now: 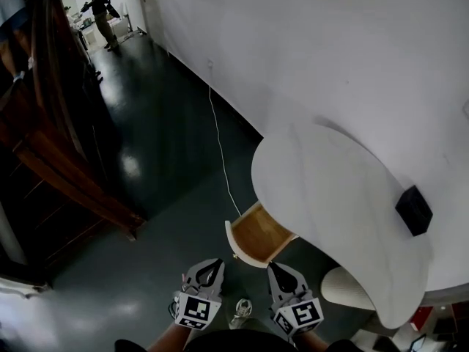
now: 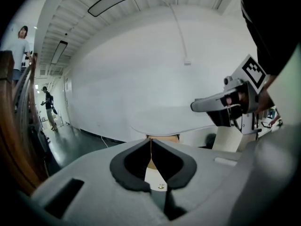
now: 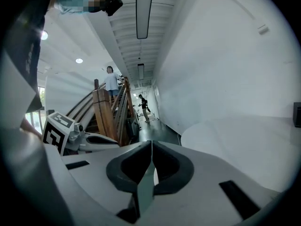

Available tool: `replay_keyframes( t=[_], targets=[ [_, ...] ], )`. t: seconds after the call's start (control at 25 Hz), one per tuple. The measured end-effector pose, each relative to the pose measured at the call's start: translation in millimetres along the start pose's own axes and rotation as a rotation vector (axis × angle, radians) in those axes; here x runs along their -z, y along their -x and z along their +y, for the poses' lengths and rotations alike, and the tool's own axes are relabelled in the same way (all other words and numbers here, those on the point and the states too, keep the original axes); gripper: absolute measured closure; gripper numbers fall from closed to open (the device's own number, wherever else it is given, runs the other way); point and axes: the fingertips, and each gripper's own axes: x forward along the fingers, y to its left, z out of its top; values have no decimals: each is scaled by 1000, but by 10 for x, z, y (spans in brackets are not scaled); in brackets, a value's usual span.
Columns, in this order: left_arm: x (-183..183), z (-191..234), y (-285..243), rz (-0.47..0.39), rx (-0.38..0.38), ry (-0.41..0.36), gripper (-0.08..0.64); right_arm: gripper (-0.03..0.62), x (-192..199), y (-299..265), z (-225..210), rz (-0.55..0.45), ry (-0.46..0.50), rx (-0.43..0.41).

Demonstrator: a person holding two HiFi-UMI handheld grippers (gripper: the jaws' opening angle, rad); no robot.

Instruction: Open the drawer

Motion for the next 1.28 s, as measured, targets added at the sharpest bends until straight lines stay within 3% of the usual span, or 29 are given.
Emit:
replay_keyframes(
  t=[0.48, 0.84, 1.28],
  targets=[
    [-346, 168, 191, -15, -11, -10, 541, 591, -294, 8, -88, -26, 72, 36],
    [-459, 158, 211, -36, 12, -19, 541, 591, -253, -51, -6, 38, 75, 41],
    [-540, 218, 165, -51, 39, -46, 541, 591, -250, -174, 5, 41, 112, 58]
  ],
)
